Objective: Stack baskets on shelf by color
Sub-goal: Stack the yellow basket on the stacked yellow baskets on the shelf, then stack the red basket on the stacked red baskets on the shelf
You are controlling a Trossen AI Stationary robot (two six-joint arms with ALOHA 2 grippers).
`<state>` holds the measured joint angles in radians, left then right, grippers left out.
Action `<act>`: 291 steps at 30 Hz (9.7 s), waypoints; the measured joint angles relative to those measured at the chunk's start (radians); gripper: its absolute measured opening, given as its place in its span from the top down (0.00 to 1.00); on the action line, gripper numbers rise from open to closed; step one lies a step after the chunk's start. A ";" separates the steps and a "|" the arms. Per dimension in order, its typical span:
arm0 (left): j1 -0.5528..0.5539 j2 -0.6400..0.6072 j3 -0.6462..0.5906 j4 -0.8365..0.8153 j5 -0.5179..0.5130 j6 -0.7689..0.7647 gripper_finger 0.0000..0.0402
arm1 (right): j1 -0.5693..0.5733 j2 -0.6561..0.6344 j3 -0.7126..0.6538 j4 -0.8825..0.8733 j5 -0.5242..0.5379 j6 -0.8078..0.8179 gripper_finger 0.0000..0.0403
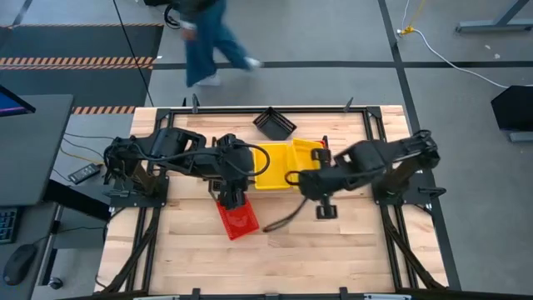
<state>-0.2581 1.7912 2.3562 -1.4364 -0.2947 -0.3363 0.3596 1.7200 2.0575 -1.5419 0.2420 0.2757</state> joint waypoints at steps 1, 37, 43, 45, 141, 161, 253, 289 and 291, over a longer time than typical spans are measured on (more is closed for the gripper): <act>0.000 0.000 0.000 -0.010 0.000 0.000 0.57 | -0.014 0.014 0.015 0.011 0.000 -0.014 0.99; 0.071 -0.137 0.000 -0.132 -0.001 0.018 0.57 | -0.137 0.178 0.101 0.226 -0.054 -0.120 0.90; 0.071 -0.136 0.000 -0.132 -0.001 0.017 0.57 | -0.142 0.178 0.101 0.228 -0.051 -0.136 0.88; 0.071 -0.136 0.000 -0.132 -0.001 0.017 0.57 | -0.142 0.178 0.101 0.228 -0.049 -0.156 0.89; -0.056 -0.134 -0.154 -0.135 0.003 -0.254 0.57 | -0.089 0.241 0.149 0.336 -0.209 -0.059 0.73; -0.022 -0.136 -0.103 0.099 -0.016 -0.276 0.57 | 0.043 0.243 -0.272 0.867 -0.164 0.015 0.73; -0.207 -0.136 -0.103 0.025 0.021 -0.332 0.57 | 0.042 0.619 -0.160 0.871 -0.151 -0.170 0.87; -0.064 -0.136 -0.105 0.146 -0.102 -0.227 0.57 | 0.182 -0.008 -0.161 0.405 0.061 -0.186 0.99; -0.064 -0.136 -0.105 0.156 -0.102 -0.227 0.57 | 0.145 -0.023 -0.161 0.336 0.070 -0.164 0.99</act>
<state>-0.3218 1.6554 2.2513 -1.2802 -0.3969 -0.5636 0.5043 1.6975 1.8965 -1.2062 0.3119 0.1118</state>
